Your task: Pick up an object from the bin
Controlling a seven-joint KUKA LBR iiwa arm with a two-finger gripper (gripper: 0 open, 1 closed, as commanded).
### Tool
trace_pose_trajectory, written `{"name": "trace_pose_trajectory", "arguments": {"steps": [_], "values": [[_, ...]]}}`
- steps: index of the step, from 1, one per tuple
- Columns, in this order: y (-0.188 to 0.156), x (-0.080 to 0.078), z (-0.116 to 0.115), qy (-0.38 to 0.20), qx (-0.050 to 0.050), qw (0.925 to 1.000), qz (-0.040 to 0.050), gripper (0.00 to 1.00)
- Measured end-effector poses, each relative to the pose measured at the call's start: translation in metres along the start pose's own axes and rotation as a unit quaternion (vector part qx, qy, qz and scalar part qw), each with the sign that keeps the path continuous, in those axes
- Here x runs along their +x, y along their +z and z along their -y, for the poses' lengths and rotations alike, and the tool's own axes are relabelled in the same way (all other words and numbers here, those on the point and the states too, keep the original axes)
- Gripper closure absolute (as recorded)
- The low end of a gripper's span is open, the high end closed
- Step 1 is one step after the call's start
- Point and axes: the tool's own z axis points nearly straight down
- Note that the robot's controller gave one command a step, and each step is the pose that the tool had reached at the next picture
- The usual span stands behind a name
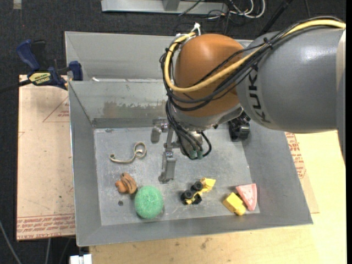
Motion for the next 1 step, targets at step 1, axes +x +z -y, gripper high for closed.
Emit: {"name": "trace_pose_trajectory", "arguments": {"steps": [1], "values": [[-0.0048,-0.0015,0.0008,0.002,-0.001,1.0000,0.0039,0.00]]}}
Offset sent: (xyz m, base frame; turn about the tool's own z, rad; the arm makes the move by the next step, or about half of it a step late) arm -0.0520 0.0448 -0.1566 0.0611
